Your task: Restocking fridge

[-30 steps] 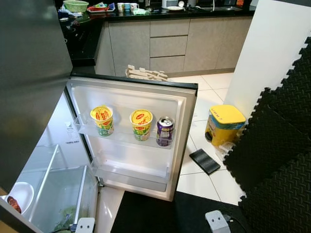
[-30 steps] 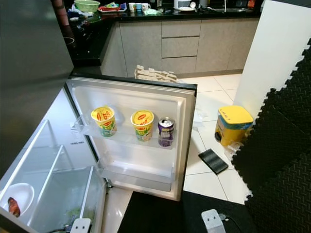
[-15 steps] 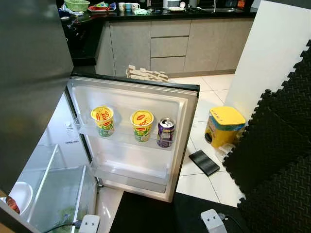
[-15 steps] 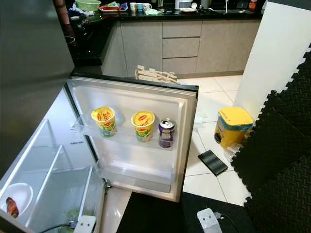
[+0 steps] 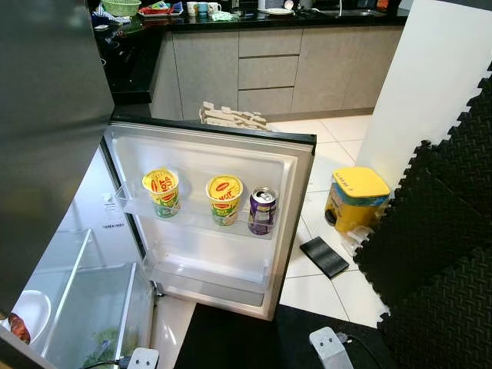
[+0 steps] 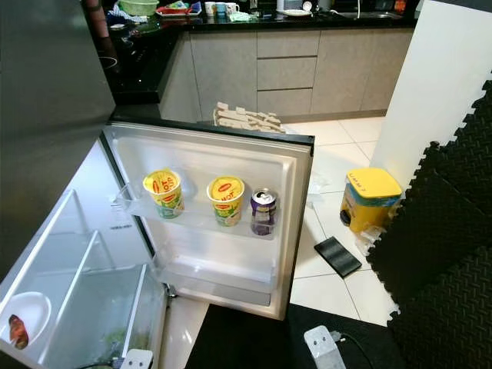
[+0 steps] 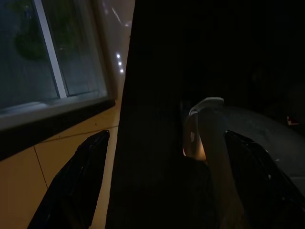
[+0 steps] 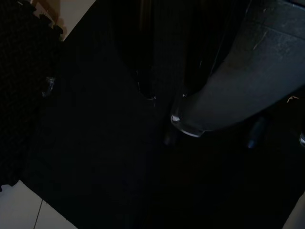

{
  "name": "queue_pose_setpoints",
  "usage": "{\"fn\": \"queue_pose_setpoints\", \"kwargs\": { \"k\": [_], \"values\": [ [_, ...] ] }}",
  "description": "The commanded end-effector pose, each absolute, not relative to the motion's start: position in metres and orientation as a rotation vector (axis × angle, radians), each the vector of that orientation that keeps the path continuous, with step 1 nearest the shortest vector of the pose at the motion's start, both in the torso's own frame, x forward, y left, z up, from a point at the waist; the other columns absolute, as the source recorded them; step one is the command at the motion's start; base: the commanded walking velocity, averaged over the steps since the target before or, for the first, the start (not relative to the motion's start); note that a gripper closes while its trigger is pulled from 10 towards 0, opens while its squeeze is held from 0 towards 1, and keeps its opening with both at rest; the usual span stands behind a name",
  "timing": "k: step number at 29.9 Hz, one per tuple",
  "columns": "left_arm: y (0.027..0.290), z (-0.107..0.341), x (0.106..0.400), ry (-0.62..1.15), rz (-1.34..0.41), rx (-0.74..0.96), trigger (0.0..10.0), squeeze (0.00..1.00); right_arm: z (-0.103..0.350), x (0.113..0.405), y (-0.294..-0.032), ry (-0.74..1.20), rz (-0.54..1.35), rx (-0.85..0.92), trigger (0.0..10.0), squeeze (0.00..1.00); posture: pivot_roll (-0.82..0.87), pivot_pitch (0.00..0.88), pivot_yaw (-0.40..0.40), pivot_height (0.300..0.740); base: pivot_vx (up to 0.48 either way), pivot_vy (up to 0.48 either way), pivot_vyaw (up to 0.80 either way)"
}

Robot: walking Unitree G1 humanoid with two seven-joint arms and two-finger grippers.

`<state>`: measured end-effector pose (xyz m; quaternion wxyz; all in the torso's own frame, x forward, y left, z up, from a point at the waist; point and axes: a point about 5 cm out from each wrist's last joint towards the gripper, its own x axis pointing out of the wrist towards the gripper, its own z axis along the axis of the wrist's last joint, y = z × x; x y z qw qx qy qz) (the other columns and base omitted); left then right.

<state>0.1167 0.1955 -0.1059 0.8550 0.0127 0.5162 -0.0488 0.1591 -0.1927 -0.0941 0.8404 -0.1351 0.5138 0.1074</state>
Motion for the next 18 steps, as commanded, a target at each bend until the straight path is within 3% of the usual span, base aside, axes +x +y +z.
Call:
{"fn": "queue_pose_setpoints", "kwargs": {
  "k": [1, 18],
  "values": [
    [0.1959, -0.1066, 0.1150, 1.100, -0.109, 0.031, 10.0, 0.00, -0.0963, 0.1545, -0.1918, 1.111, 0.237, -0.296, 10.0, 0.00, 0.00, 0.000, -0.010, 0.740, 0.000, 0.000, 0.00],
    [0.1880, -0.1078, 0.1149, 1.112, -0.173, 0.082, 10.0, 0.00, -0.0965, 0.1523, -0.1963, 1.124, 0.248, -0.317, 10.0, 0.00, -0.01, 0.000, -0.017, 0.740, 0.000, 0.000, 0.00]
  ]
}}
